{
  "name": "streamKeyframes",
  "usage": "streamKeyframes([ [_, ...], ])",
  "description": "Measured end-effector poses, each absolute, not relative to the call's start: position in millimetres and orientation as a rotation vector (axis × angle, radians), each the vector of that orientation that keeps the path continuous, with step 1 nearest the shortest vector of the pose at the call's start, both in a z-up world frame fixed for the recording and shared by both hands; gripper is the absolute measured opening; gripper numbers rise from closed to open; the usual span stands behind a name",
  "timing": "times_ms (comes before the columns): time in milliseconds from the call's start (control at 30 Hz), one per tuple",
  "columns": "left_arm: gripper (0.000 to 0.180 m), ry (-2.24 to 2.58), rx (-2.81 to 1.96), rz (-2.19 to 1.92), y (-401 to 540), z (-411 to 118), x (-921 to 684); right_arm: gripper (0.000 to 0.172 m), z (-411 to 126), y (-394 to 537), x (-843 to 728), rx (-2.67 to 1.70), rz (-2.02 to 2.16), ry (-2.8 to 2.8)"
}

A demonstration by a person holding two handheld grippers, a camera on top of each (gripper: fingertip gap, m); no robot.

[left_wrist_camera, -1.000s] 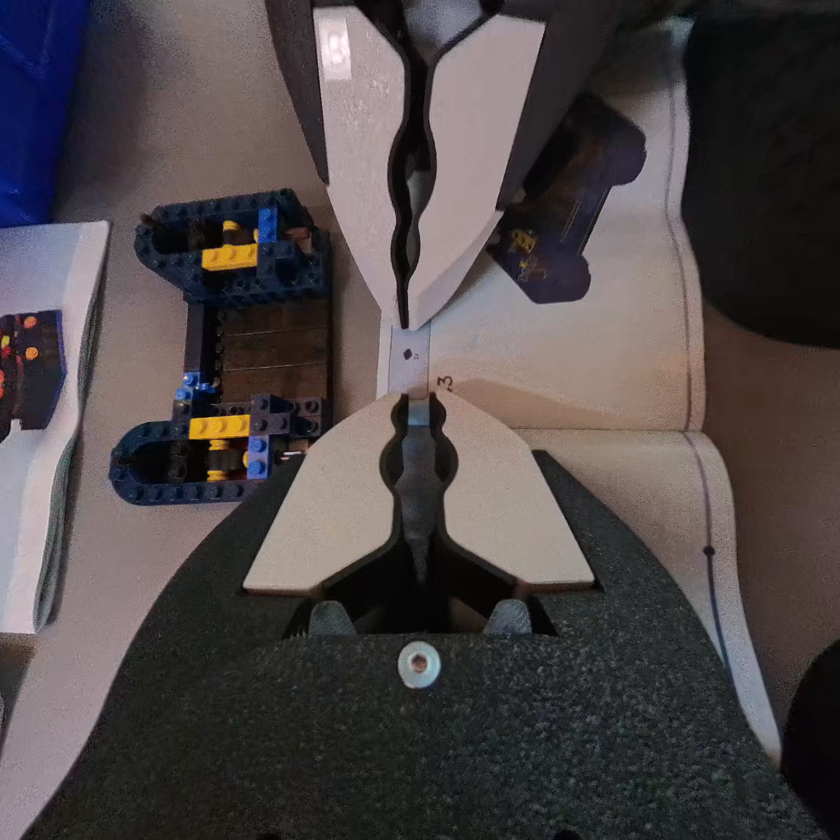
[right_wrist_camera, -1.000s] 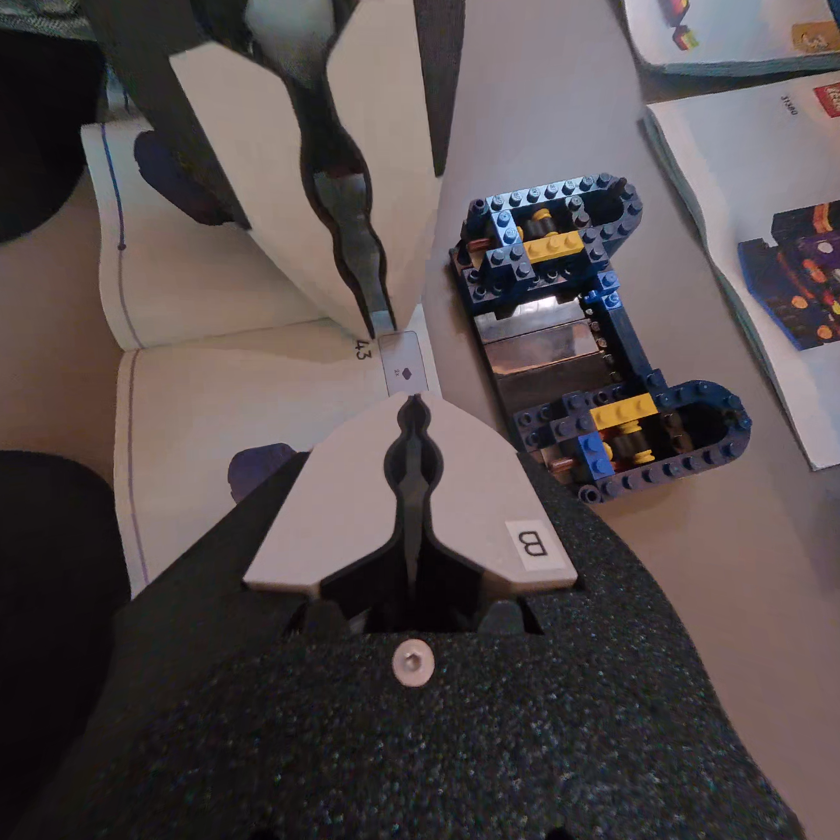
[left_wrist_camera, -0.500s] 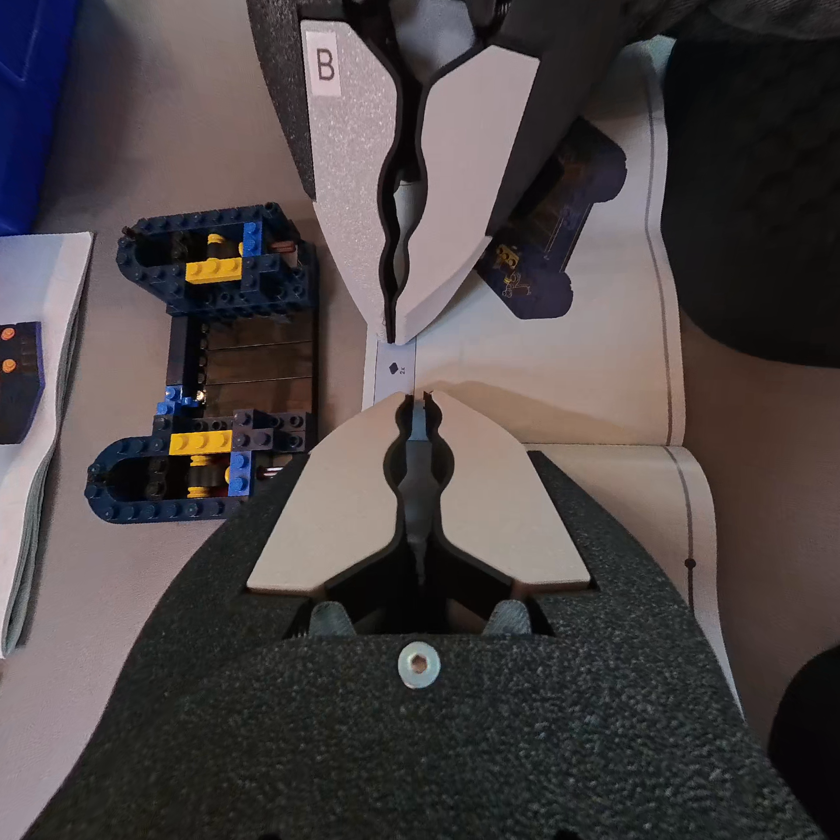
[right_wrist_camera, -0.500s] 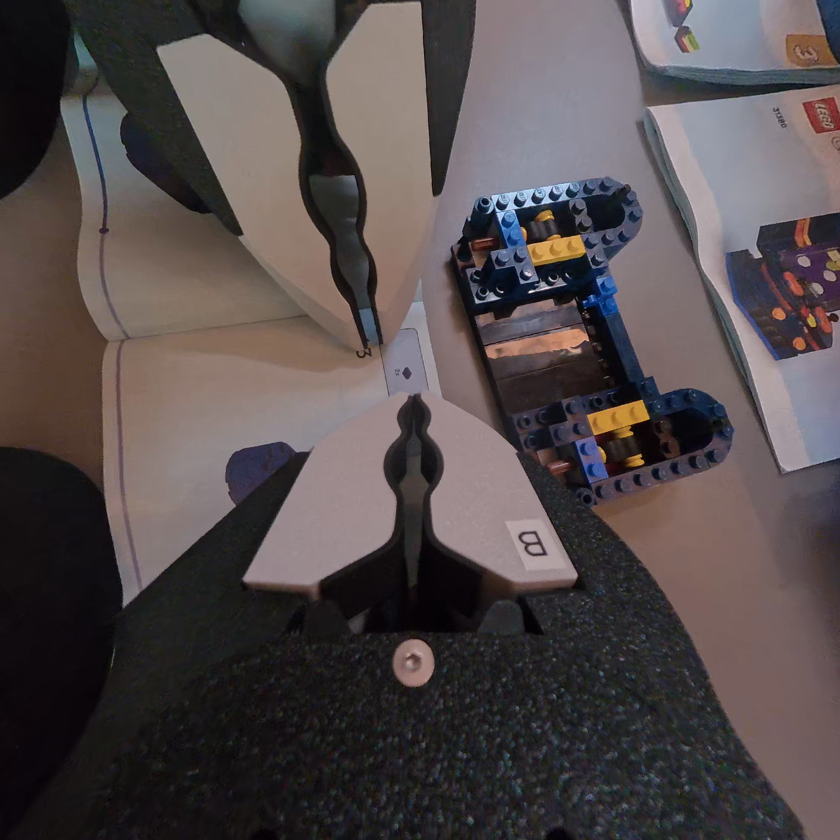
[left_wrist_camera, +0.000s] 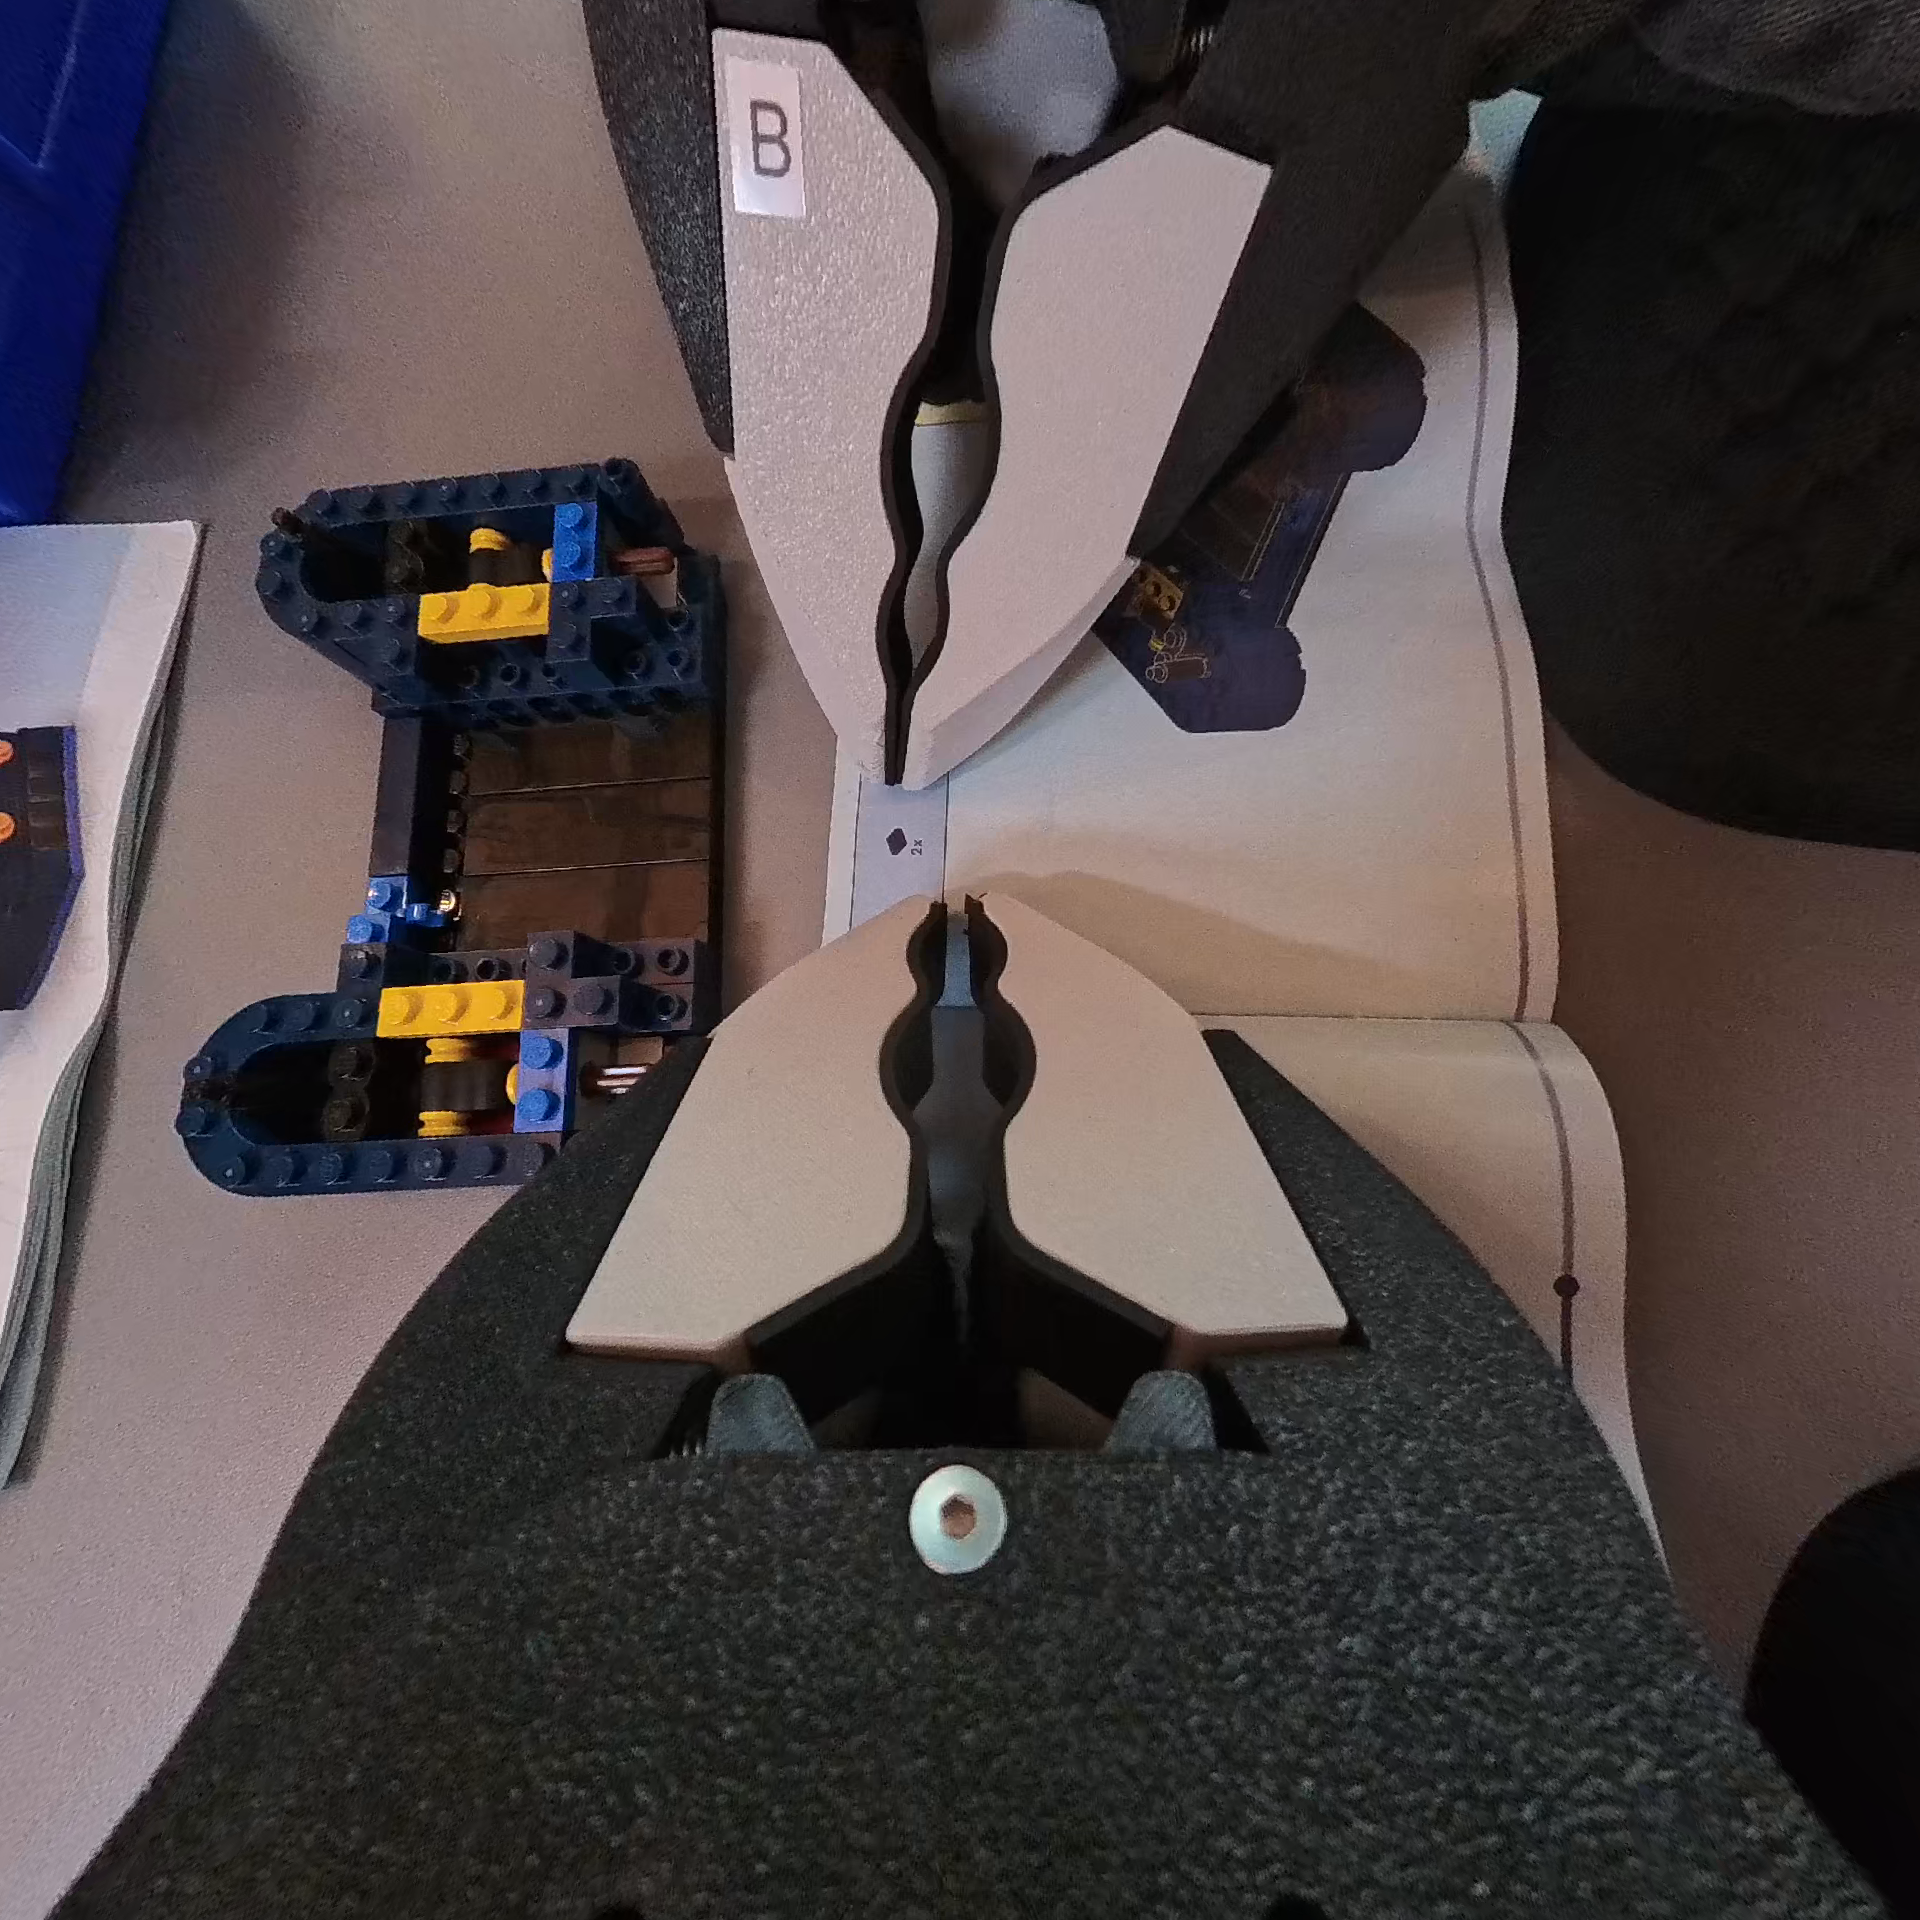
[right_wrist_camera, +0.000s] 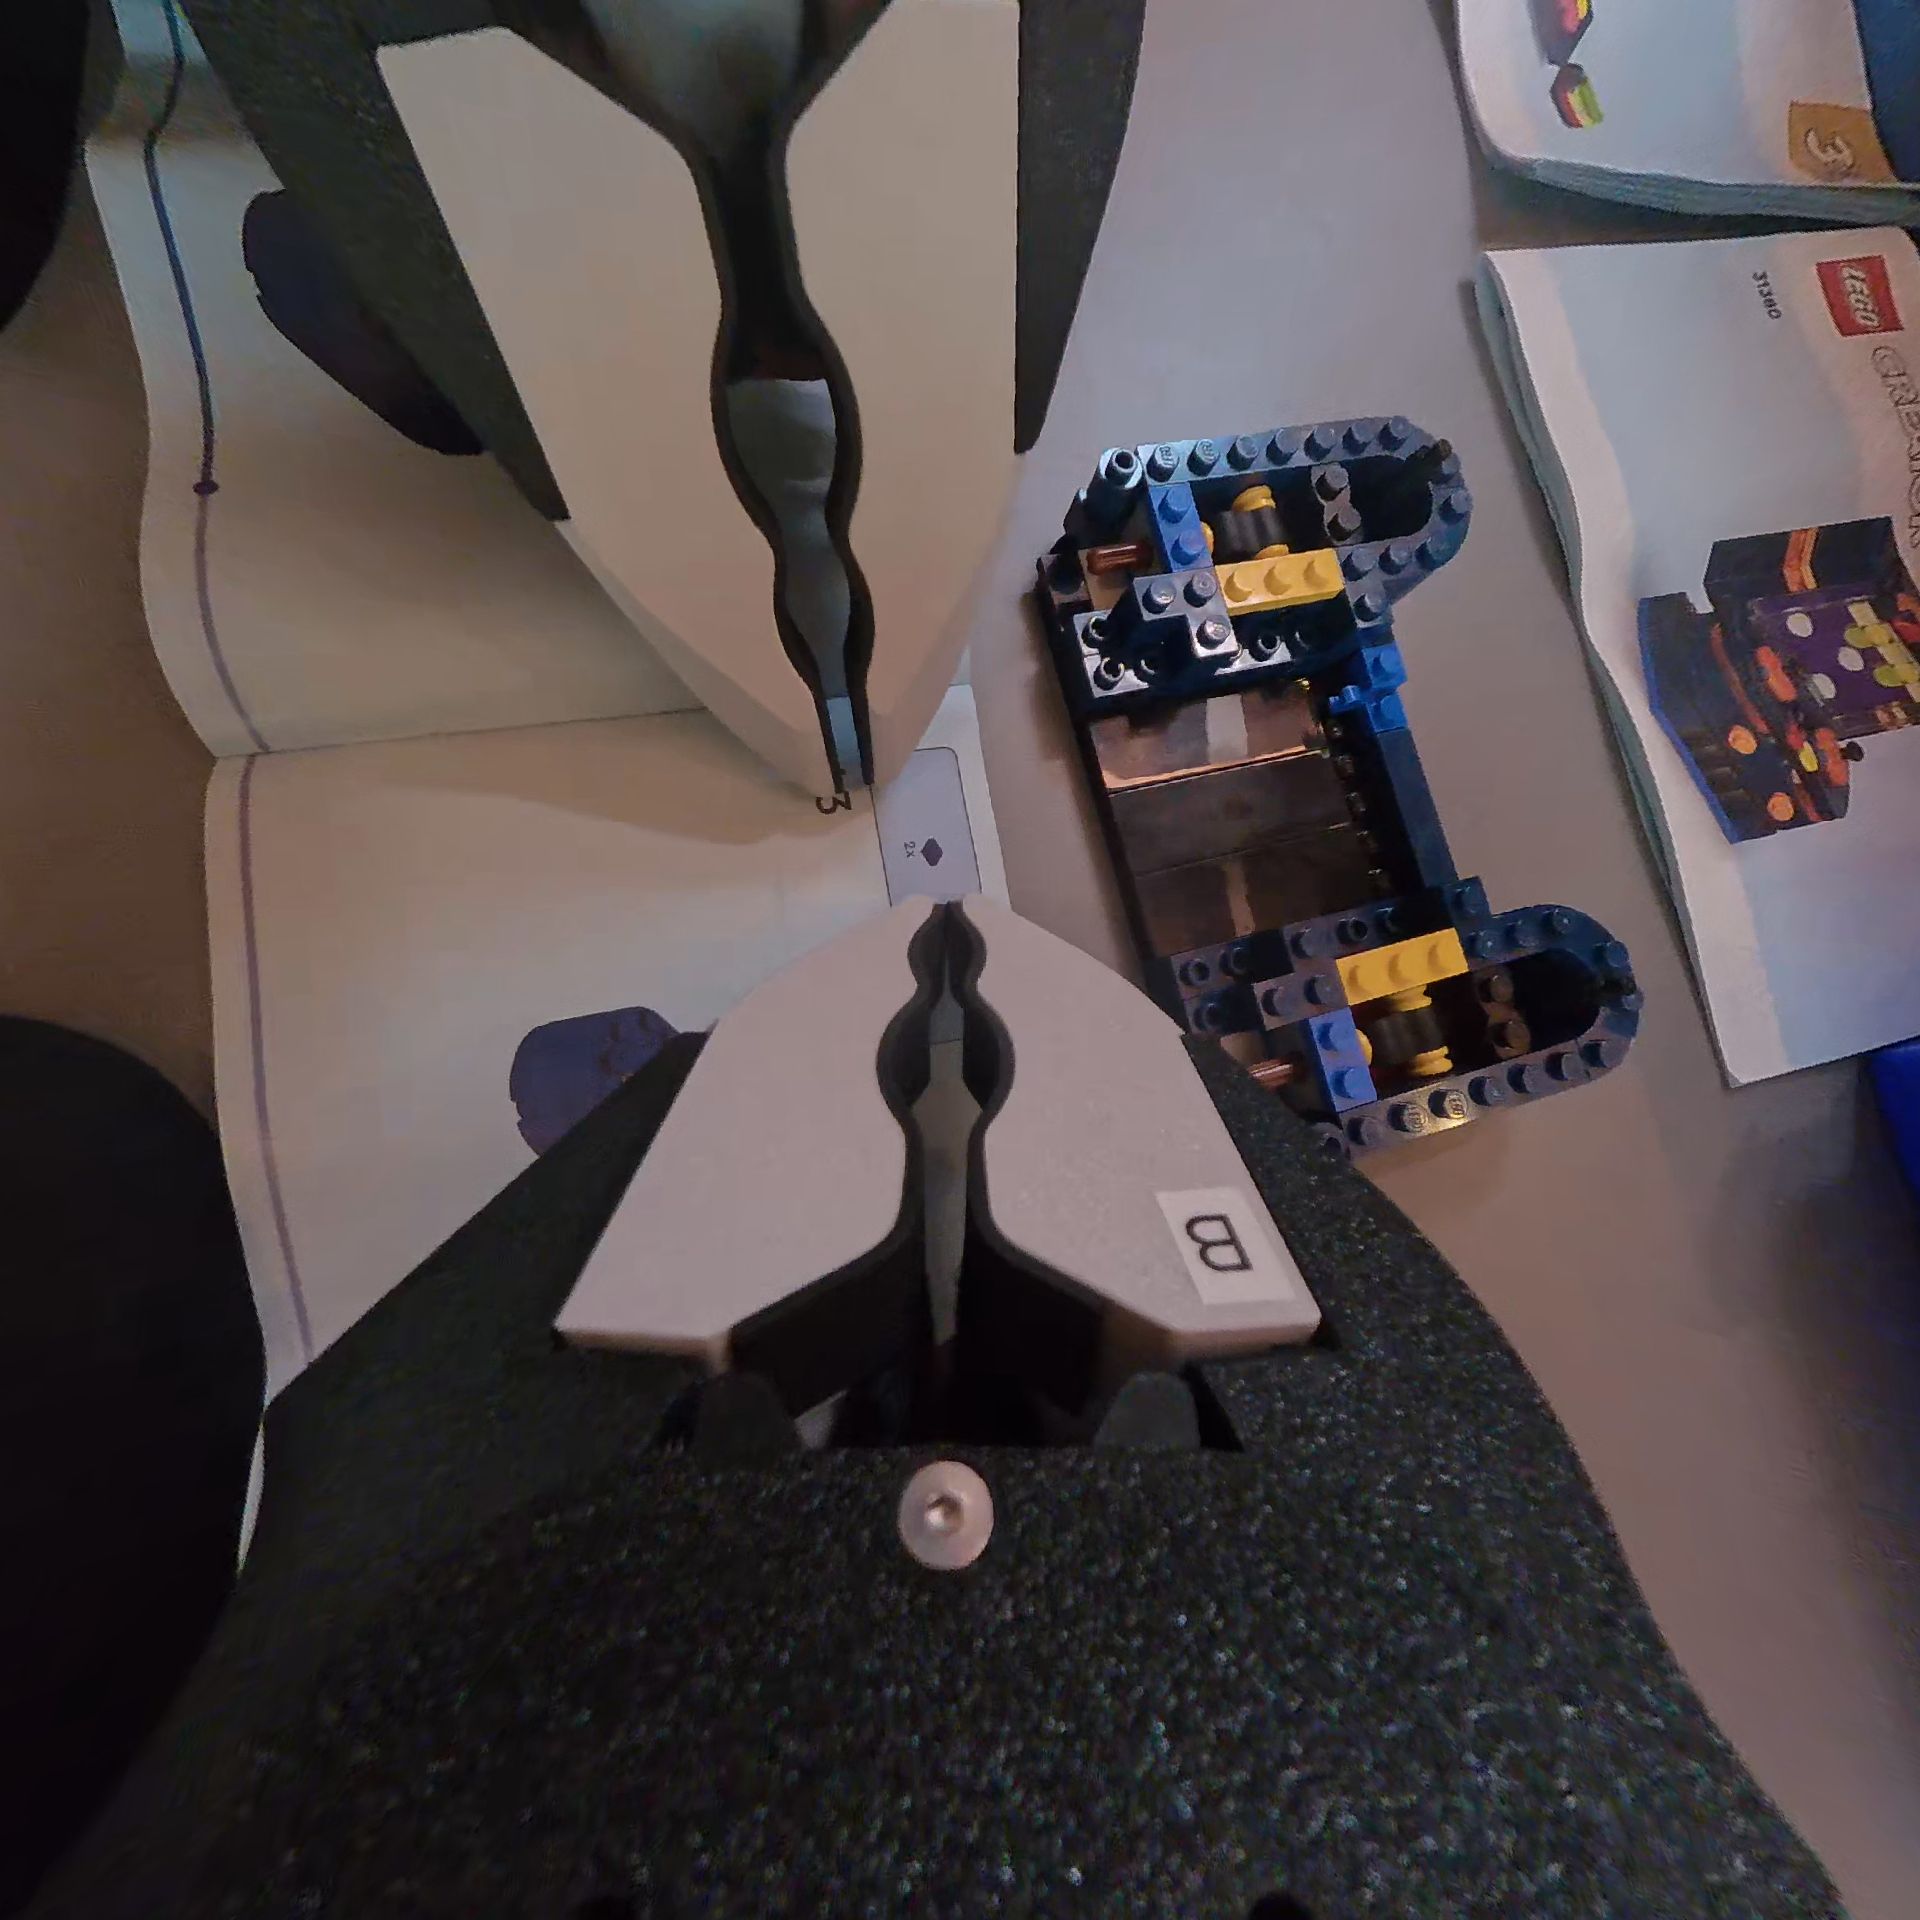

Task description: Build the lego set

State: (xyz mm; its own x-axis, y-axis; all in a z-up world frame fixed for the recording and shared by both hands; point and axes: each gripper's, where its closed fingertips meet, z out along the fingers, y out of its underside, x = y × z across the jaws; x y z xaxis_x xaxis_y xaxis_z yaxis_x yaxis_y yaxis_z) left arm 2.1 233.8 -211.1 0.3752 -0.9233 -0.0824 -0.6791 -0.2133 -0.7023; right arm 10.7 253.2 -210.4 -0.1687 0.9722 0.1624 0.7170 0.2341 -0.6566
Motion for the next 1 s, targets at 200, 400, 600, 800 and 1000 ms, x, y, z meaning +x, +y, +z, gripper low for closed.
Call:
streamKeyframes([
  [200, 0.004, 1.367, -1.98, -0.481, 233.2, -210.8, 2.0, 0.0, -210.4, 253.3, 10.9, -1.557, 0.623, -1.941],
  [400, 0.005, 1.33, -1.966, -0.523, 230.3, -192.6, 3.8, 0.0, -210.3, 253.4, 11.5, -1.564, 0.637, -1.931],
  [600, 0.006, 0.968, -1.804, -0.594, 208.8, -79.9, -39.6, 0.0, -210.1, 253.8, 11.9, -1.574, 0.674, -1.911],
  [800, 0.003, 0.369, -1.905, -0.192, 161.1, -29.1, -213.9, 0.0, -210.0, 253.9, 12.0, -1.574, 0.639, -1.915],
  [1000, 0.002, -0.111, -2.3, 0.126, 110.3, -63.7, -400.9, 0.0, -210.1, 253.9, 12.1, -1.582, 0.634, -1.916],
])
